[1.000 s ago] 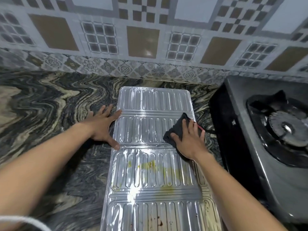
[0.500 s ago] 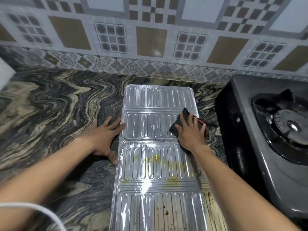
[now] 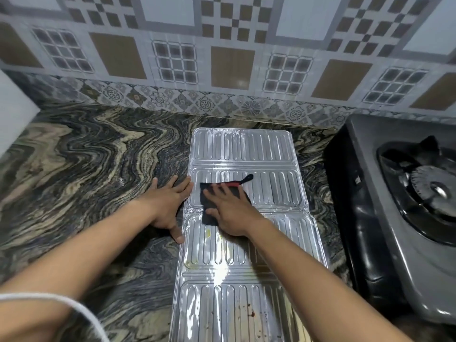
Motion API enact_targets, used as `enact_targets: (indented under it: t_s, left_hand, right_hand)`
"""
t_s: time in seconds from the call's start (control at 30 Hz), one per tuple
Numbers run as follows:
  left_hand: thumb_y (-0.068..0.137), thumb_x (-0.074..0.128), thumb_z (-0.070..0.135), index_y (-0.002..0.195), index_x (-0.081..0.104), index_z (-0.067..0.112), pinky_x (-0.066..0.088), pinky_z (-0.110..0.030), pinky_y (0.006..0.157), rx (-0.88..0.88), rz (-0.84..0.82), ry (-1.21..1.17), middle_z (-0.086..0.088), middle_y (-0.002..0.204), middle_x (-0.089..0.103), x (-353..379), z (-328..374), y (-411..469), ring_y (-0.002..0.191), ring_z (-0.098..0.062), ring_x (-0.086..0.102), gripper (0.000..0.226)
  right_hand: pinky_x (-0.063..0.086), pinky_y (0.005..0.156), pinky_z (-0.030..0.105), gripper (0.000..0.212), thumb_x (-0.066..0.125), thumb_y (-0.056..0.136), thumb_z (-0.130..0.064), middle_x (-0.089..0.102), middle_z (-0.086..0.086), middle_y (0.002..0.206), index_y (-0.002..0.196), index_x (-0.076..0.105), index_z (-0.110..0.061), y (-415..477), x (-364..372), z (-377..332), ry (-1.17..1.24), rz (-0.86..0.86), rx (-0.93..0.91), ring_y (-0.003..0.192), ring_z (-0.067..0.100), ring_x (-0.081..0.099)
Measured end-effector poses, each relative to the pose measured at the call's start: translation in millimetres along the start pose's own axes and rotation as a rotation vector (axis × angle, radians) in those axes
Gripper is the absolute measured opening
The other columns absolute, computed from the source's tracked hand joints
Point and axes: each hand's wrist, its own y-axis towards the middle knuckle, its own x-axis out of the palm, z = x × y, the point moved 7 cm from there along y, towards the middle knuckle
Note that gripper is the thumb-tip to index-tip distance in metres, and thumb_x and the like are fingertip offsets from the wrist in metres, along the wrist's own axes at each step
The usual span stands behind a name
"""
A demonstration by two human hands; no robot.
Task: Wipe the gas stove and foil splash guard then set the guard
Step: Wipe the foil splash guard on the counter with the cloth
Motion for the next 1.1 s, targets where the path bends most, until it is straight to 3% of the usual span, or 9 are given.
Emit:
enact_targets:
  t_s: [0.13,0.4,0.57,0.7,0.93,1.0,1.1]
  left_hand:
    - [0.041,0.08,0.078,0.154,-0.022,0.024,-0.006,-0.066,0.114,-0.019,-0.012,-0.012,0.011,0.159,-0.031,-1,-1,4,0.15,-0.025,-0.022,0.161]
    - [0.044,0.085,0.069,0.154,-0.021,0.027,-0.004,-0.066,0.115,-0.056,-0.013,-0.043,0.012,0.16,-0.029,-6,-3,5,0.151,-0.027,-0.02,0.159]
    - [0.059,0.086,0.06,0.157,-0.014,0.029,-0.004,-0.066,0.115,-0.05,0.034,-0.08,0.009,0.161,-0.027,-7,4,-5,0.15,-0.028,-0.022,0.143]
    - [0.076,0.077,0.049,0.158,-0.006,0.028,0.0,-0.066,0.116,0.013,0.06,-0.094,0.009,0.164,-0.021,7,13,-12,0.151,-0.024,-0.018,0.118]
    - [0.079,0.075,0.052,0.157,-0.008,0.035,-0.003,-0.065,0.116,0.018,0.031,-0.121,0.015,0.162,-0.023,14,10,-13,0.152,-0.024,-0.017,0.115]
    - [0.078,0.074,0.054,0.157,-0.008,0.034,0.002,-0.064,0.117,0.027,0.037,-0.1,0.014,0.162,-0.023,13,10,-13,0.152,-0.025,-0.016,0.116]
    - [0.077,0.076,0.054,0.157,-0.008,0.034,0.008,-0.064,0.117,0.036,0.04,-0.104,0.013,0.162,-0.024,13,9,-11,0.152,-0.025,-0.015,0.117]
  right_hand:
    - [-0.009,0.12,0.054,0.06,0.024,0.105,-0.049,-0.006,-0.001,0.166,0.158,0.004,-0.031,-9,16,-11,-0.025,-0.075,-0.036,0.152,0.019,-0.01]
    - [-0.014,0.119,0.052,0.065,0.019,0.105,-0.048,-0.018,0.003,0.165,0.157,-0.013,-0.027,-60,24,55,-0.063,0.053,0.175,0.15,0.02,-0.021]
    - [-0.017,0.118,0.052,0.064,0.015,0.105,-0.047,-0.024,0.004,0.163,0.156,-0.016,-0.024,-85,30,81,-0.036,0.142,0.331,0.148,0.021,-0.027]
    - [-0.018,0.117,0.053,0.064,0.015,0.105,-0.047,-0.023,0.005,0.163,0.156,-0.016,-0.025,-86,32,82,-0.005,0.181,0.349,0.148,0.021,-0.028]
    - [-0.015,0.116,0.06,0.065,0.019,0.104,-0.043,-0.021,0.013,0.163,0.157,-0.012,-0.02,-80,35,69,0.042,0.22,0.49,0.148,0.03,-0.027]
    - [-0.014,0.117,0.06,0.065,0.018,0.104,-0.043,-0.021,0.01,0.164,0.157,-0.013,-0.02,-73,40,50,0.062,0.226,0.443,0.149,0.027,-0.025]
    - [-0.011,0.118,0.059,0.064,0.02,0.104,-0.043,-0.018,0.005,0.164,0.158,-0.01,-0.023,-62,49,5,-0.005,0.194,0.221,0.15,0.025,-0.021]
